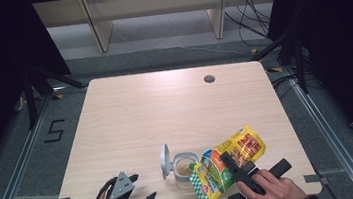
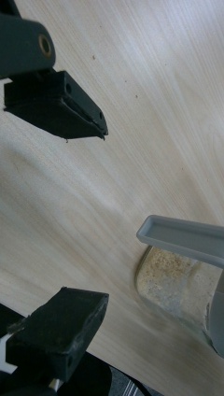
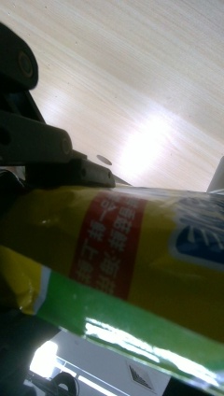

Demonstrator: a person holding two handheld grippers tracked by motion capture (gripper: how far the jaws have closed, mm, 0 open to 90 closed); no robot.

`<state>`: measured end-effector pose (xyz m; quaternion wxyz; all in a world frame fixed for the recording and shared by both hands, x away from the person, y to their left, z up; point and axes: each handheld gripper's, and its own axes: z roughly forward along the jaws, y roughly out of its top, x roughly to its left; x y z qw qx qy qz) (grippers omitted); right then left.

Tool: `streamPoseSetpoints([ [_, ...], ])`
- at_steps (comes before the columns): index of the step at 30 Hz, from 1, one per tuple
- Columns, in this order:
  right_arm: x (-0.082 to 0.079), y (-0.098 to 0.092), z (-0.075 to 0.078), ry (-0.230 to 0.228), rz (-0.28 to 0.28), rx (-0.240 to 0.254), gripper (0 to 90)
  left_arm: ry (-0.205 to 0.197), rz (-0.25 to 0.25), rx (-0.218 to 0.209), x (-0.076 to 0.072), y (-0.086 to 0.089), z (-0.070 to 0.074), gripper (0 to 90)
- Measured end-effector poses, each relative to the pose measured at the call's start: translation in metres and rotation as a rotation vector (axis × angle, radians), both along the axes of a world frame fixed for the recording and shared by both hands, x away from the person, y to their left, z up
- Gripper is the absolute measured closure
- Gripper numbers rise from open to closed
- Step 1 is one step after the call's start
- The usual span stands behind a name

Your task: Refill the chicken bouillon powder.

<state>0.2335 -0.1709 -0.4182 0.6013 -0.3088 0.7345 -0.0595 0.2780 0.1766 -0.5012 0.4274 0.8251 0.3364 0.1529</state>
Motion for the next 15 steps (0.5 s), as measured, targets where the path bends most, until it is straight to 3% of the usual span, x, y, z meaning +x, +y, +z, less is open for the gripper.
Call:
streamPoseSetpoints([
  [2,0.0,0.0001,-0.0001,-0.002,0.005,-0.002,61.8,-0.001,-0.007,0.009,0.0007,0.0009,0.0001,16.0],
  [6,0.0004,0.0001,-0.0006,-0.003,0.004,-0.005,61.9,0.0,0.006,-0.015,-0.0004,-0.001,-0.0005,16.0],
  [7,0.0005,0.0,-0.0005,-0.003,0.003,-0.004,61.9,-0.004,-0.001,0.01,0.0003,0.0001,-0.0001,16.0],
  [11,0.0003,-0.0005,0.0,-0.006,0.002,-0.008,62.0,-0.003,0.004,-0.016,0.0,-0.0013,-0.001,16.0],
  [15,0.0003,-0.0005,0.0004,-0.007,0.002,-0.008,62.0,-0.003,-0.002,0.0,0.0,0.0001,0.0,16.0],
])
